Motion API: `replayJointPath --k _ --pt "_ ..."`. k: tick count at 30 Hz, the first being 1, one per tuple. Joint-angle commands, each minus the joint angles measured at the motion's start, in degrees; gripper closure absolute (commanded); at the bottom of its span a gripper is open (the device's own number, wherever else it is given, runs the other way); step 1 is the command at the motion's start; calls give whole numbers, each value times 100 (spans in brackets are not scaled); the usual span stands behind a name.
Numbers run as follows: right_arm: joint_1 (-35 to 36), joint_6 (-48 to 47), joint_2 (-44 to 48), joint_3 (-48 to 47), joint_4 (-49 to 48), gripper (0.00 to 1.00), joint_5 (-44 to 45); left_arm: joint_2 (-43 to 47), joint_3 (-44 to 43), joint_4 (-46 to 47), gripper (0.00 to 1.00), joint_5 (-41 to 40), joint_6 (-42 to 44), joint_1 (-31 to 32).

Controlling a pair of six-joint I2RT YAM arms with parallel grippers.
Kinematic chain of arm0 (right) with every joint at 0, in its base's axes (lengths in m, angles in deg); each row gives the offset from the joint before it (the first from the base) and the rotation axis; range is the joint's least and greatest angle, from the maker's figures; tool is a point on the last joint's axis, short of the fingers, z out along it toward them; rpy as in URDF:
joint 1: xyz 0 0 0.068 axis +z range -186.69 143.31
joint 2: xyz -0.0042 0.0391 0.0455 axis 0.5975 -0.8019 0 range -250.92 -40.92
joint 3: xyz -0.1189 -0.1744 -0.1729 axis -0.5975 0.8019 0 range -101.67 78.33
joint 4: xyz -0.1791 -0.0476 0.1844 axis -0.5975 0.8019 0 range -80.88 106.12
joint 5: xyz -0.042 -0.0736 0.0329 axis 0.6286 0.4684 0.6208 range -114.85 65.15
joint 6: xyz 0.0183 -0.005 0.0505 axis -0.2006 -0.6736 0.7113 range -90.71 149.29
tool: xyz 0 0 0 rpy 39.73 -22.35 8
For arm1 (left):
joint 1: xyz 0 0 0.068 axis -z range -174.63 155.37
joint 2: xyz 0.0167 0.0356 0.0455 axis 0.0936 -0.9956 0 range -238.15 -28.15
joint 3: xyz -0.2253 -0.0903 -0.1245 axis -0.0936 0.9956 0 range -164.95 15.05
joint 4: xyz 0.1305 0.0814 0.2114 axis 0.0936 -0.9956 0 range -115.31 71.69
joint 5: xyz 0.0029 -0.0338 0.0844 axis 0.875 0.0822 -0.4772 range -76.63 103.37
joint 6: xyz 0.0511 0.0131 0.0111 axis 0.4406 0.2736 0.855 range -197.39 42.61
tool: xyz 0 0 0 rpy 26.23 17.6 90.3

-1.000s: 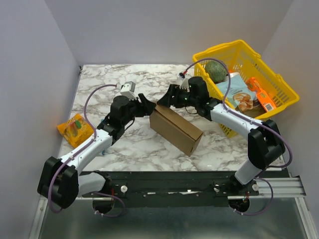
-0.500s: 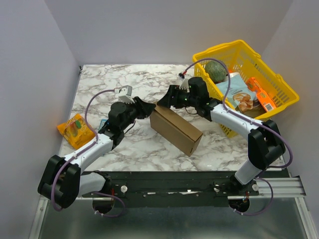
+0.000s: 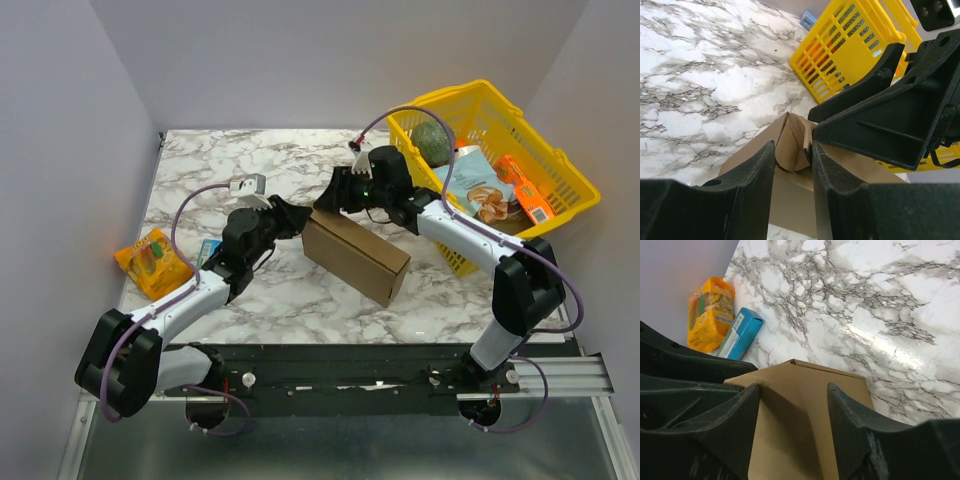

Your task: Fold the paper box

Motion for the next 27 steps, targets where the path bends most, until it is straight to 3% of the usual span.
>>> replayJointPath --k 1,13,21,27 --pt "175 -448 -634 -7 963 41 231 -728 856 -2590 76 143 214 250" --pt "342 -1063 -1047 -508 1807 54 766 -974 1146 -2369 85 64 91 434" --pt "413 -905 -512 -306 1790 50 705 -562 1365 -2360 85 -129 -111 619" --pt "544 -616 190 28 1553 45 451 -113 1708 -2518 78 -340 -296 645"
